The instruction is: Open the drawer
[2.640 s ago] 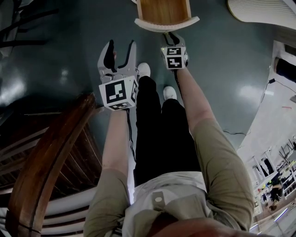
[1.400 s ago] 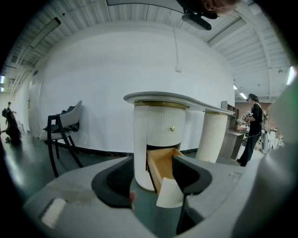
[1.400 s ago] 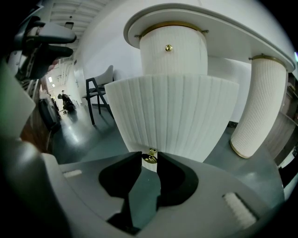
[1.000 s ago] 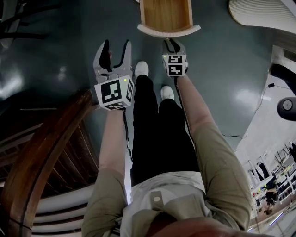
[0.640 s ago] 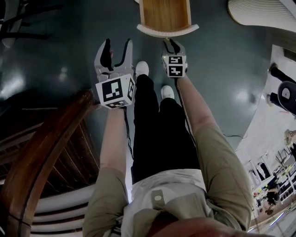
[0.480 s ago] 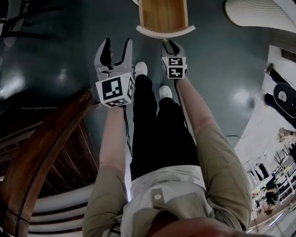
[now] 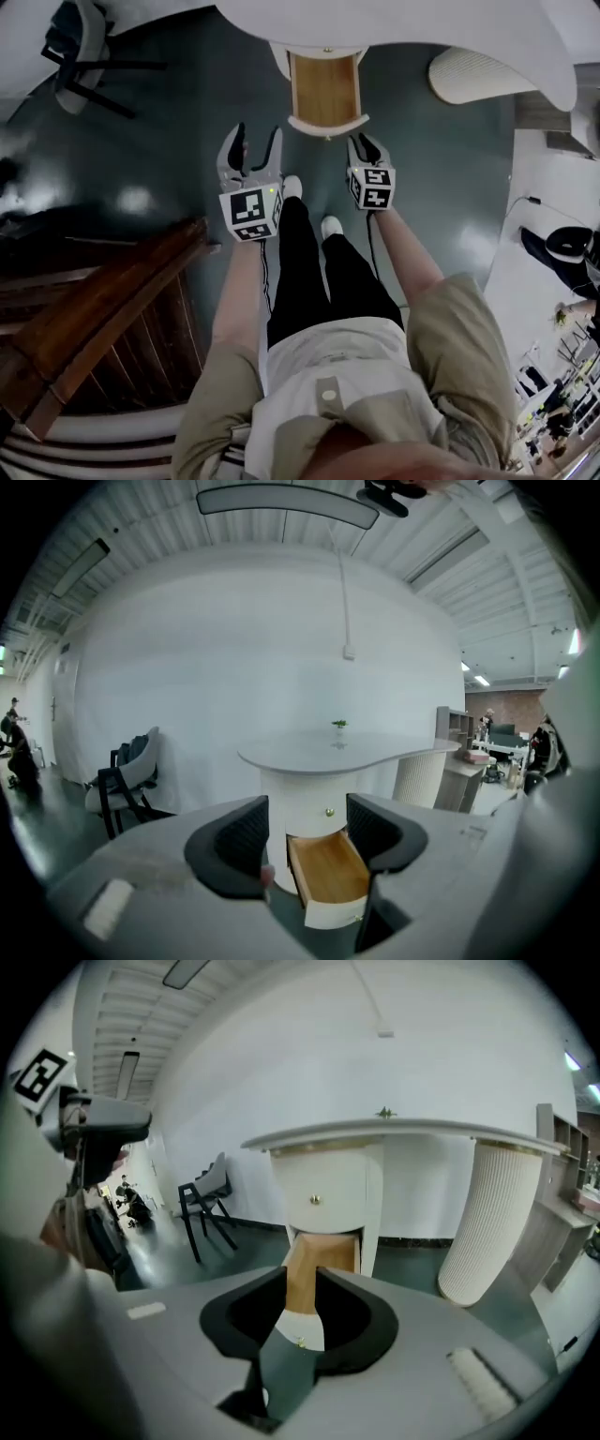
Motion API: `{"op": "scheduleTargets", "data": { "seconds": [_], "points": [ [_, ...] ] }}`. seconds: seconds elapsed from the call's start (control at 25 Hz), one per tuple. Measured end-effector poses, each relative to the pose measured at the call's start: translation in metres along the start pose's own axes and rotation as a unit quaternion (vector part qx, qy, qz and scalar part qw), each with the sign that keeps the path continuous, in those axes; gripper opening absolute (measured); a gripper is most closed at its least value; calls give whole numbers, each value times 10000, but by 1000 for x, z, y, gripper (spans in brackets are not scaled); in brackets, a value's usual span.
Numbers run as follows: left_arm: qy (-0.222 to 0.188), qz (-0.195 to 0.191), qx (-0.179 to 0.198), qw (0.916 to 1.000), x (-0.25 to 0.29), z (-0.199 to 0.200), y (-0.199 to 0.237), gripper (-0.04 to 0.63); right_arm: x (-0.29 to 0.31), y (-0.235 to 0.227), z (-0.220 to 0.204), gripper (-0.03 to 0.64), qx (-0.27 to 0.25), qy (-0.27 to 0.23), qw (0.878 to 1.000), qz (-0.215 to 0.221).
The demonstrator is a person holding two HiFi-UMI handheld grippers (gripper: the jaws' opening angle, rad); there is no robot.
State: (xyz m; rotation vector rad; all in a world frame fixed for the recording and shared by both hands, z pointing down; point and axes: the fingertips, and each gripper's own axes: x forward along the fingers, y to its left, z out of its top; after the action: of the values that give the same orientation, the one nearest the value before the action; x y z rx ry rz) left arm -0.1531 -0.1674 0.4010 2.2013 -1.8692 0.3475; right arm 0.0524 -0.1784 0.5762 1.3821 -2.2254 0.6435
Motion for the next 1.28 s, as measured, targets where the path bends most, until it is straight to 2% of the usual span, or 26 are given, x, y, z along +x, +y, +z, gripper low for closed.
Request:
{"op": "scheduleTargets", "data": {
  "seconds": [0.2, 0.4, 0.64, 0.92, 1.28],
  "points": [
    [-63, -143, -26, 9999, -29, 70, -22, 272, -69, -9, 103, 100, -75, -510, 9985, -197],
    [-381, -260, 0, 9989, -53, 142, -42, 253, -136, -3, 214, 100, -274, -1246, 9916, -216],
    [-788, -377, 147, 9961, -75, 205, -55, 159, -204, 3, 300, 87, -507, -1811, 9820, -177],
    [-1194, -259, 313, 9920, -91, 241, -56, 8, -261, 12, 352, 9, -767, -2320, 9693, -268],
    [-1390, -218, 330, 9895, -104, 258, -55, 8, -285, 22, 365, 5, -691, -2508, 9654, -154]
  ]
}}
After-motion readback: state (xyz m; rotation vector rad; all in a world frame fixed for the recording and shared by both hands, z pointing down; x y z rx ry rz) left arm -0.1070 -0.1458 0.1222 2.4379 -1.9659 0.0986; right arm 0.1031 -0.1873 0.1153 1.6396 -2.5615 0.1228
